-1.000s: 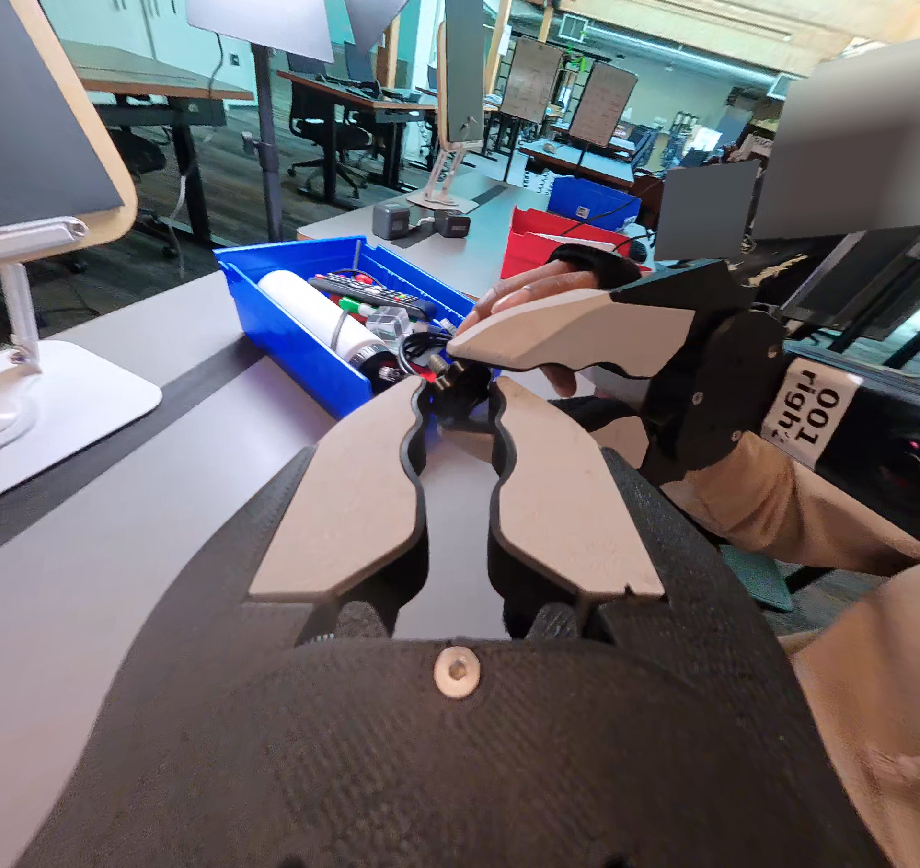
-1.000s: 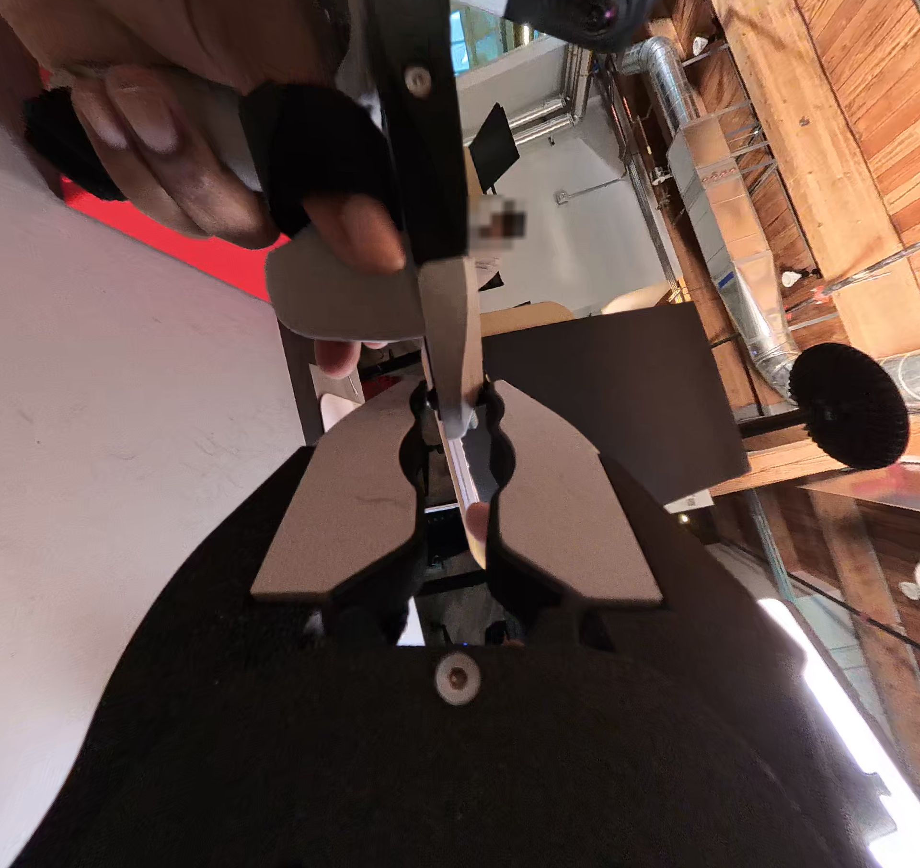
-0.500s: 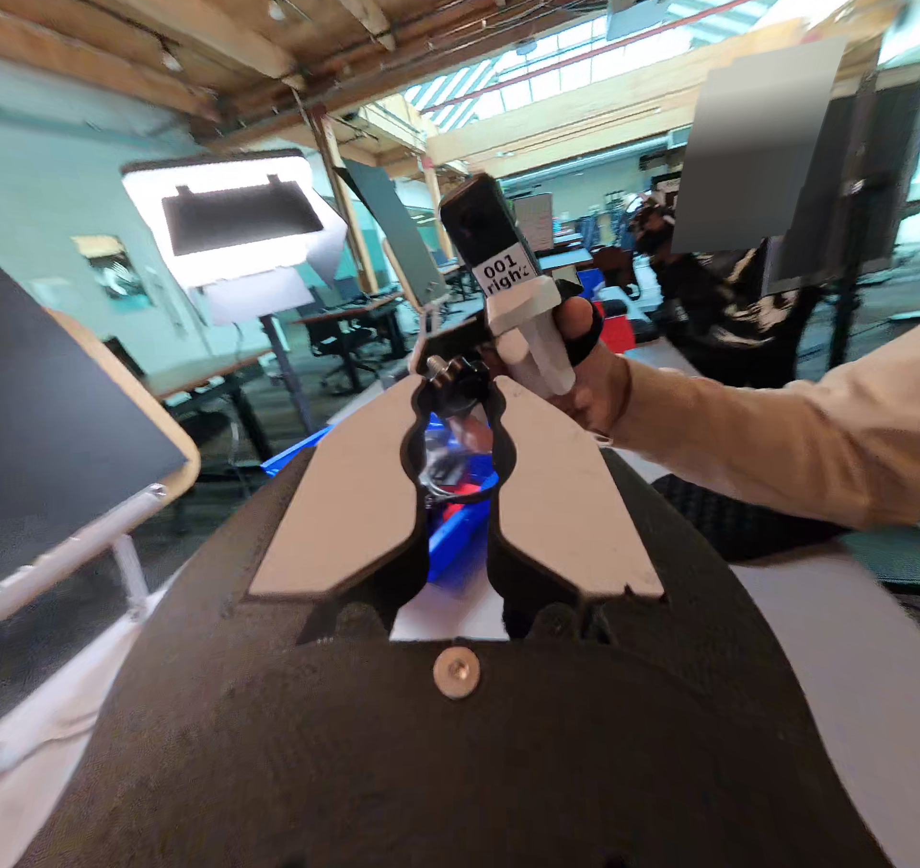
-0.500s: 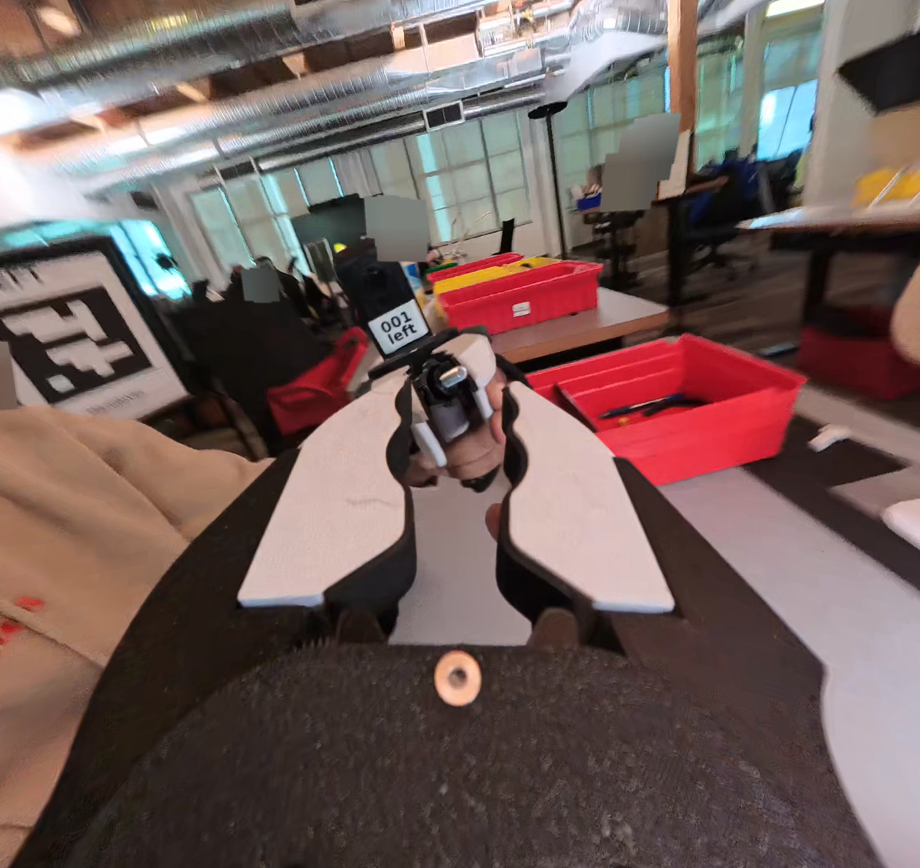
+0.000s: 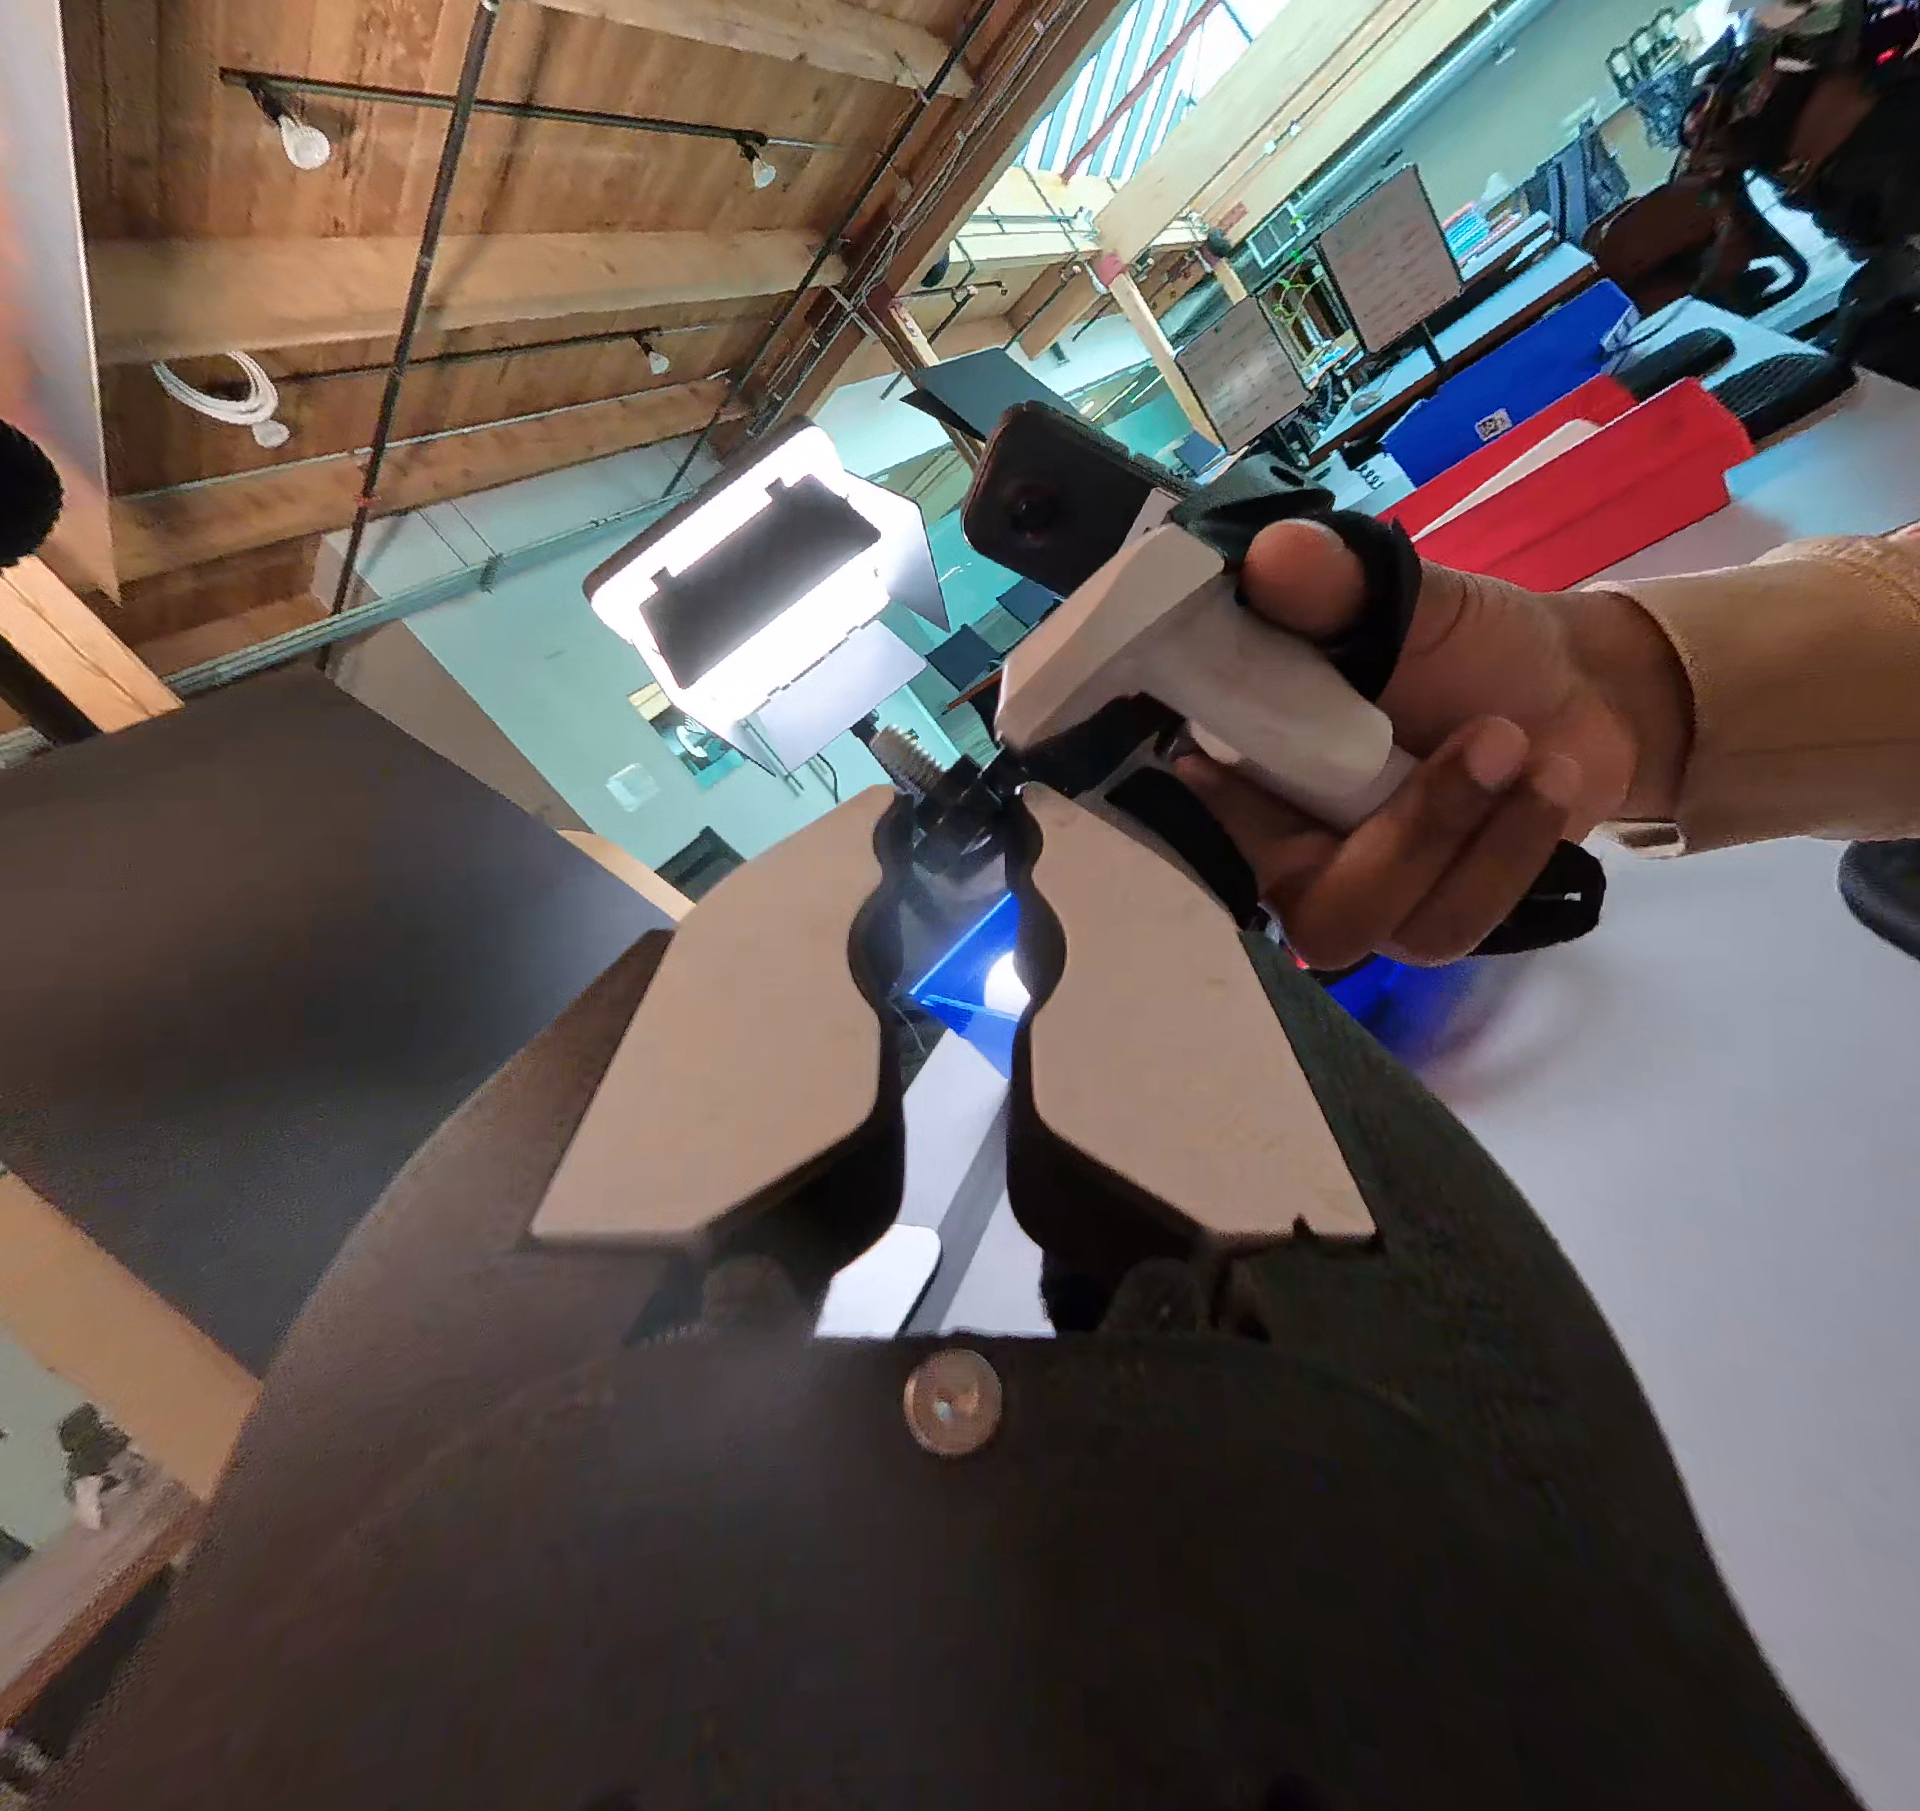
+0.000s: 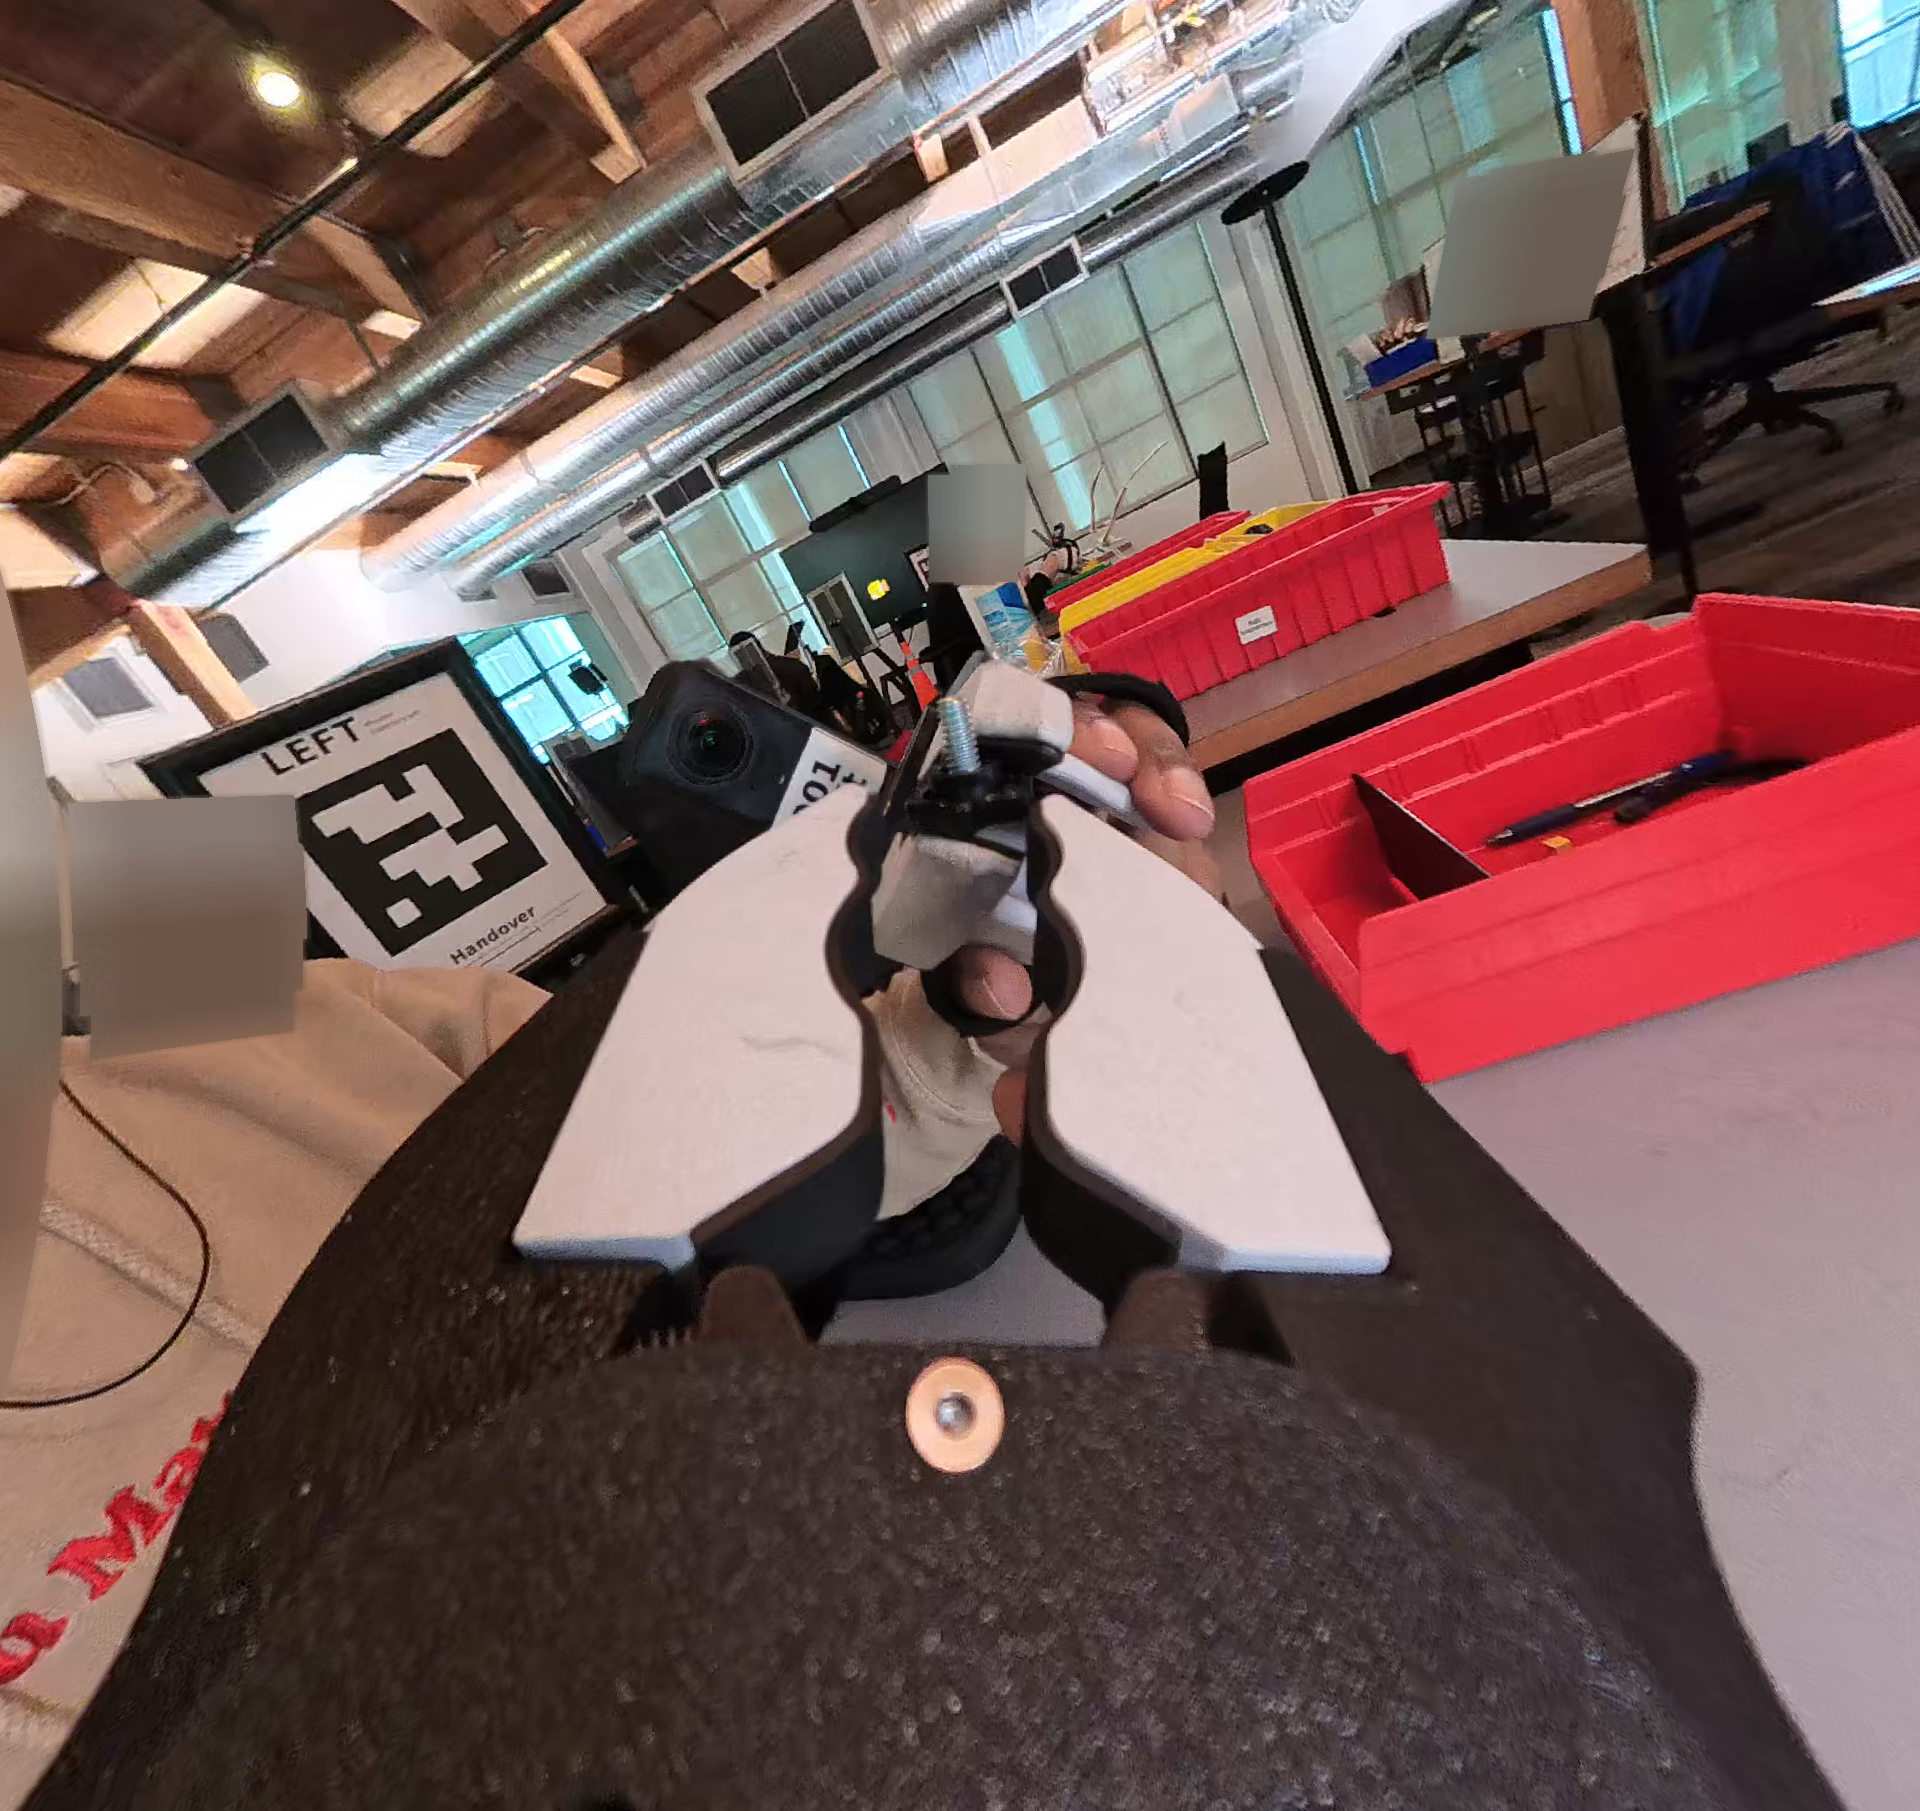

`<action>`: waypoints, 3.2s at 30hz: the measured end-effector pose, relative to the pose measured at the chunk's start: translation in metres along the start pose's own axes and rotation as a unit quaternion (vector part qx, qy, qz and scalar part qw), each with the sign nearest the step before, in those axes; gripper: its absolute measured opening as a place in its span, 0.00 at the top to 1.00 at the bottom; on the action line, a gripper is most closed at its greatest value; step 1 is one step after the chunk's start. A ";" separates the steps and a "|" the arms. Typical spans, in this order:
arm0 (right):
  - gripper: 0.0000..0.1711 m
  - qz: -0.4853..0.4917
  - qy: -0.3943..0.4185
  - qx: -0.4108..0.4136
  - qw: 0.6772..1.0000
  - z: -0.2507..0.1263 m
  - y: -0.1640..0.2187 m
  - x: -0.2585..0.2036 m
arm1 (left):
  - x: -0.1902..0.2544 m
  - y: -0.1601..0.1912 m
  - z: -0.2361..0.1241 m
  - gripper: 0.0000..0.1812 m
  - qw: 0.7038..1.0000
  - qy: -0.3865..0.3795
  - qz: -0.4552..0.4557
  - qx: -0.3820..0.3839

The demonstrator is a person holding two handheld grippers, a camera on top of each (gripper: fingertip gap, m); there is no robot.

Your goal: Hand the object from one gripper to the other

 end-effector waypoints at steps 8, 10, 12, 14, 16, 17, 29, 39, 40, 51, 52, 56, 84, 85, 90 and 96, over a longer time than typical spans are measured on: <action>0.87 -0.107 0.050 -0.038 0.992 0.004 0.002 -0.005 | 0.003 0.000 0.004 0.89 1.000 0.014 -0.004 -0.023; 0.87 -0.153 0.089 -0.051 0.983 0.001 0.000 -0.006 | -0.003 0.004 0.005 0.82 0.993 0.060 -0.079 -0.058; 0.87 -0.200 0.123 -0.041 0.971 -0.004 -0.004 -0.008 | -0.013 0.008 0.002 0.81 0.974 0.118 -0.176 -0.080; 0.87 -0.229 0.167 -0.026 0.959 -0.008 -0.008 -0.008 | -0.024 0.010 0.000 0.83 0.960 0.111 -0.246 -0.068; 0.87 -0.270 0.213 -0.017 0.939 -0.010 -0.008 -0.006 | -0.032 0.010 0.000 0.84 0.947 0.092 -0.302 -0.063; 0.87 -0.292 0.236 -0.019 0.927 -0.008 -0.006 -0.005 | -0.034 0.009 0.002 0.84 0.940 0.084 -0.324 -0.068; 0.87 -0.486 0.399 -0.086 0.773 0.021 0.028 -0.003 | -0.025 0.005 0.008 0.96 0.953 0.034 -0.263 -0.148; 0.88 -0.454 0.246 -0.009 0.856 0.011 0.010 -0.024 | -0.033 0.000 0.001 0.97 0.905 0.101 -0.413 0.011; 0.88 -0.427 0.229 -0.007 0.874 0.009 0.008 -0.023 | -0.033 0.000 0.001 0.97 0.902 0.104 -0.419 0.025; 0.95 -0.303 0.197 0.017 0.932 0.012 0.003 -0.024 | -0.019 -0.010 -0.003 0.97 0.978 0.005 -0.203 0.045; 0.96 -0.303 0.200 0.016 0.932 0.012 0.003 -0.025 | -0.019 -0.011 -0.004 0.97 0.981 0.002 -0.189 0.045; 0.97 -0.330 0.193 -0.005 0.924 0.011 0.003 -0.026 | -0.021 -0.014 -0.006 0.97 0.982 0.018 -0.185 0.033; 0.97 -0.183 0.090 -0.118 0.972 -0.024 -0.017 -0.019 | -0.029 0.004 -0.004 0.86 0.918 0.173 -0.347 -0.081; 0.97 -0.181 0.085 -0.133 0.971 -0.023 -0.014 -0.019 | -0.025 0.006 -0.002 0.86 0.913 0.189 -0.350 -0.093; 0.97 -0.155 0.069 -0.149 0.974 -0.021 -0.011 -0.018 | -0.019 0.008 0.000 0.94 0.897 0.218 -0.375 -0.089; 0.97 -0.147 0.044 -0.159 0.975 -0.022 -0.011 -0.023 | -0.017 0.007 0.001 0.90 0.883 0.237 -0.397 -0.086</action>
Point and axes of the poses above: each gripper's, where its closed fingertips meet, z out along the fingers, y out of its underside, x = y × z across the jaws, the point moved 9 cm from there along -z, back along the fingers, and after that the axes turned 8 degrees about -y, right-handed, at the moved point
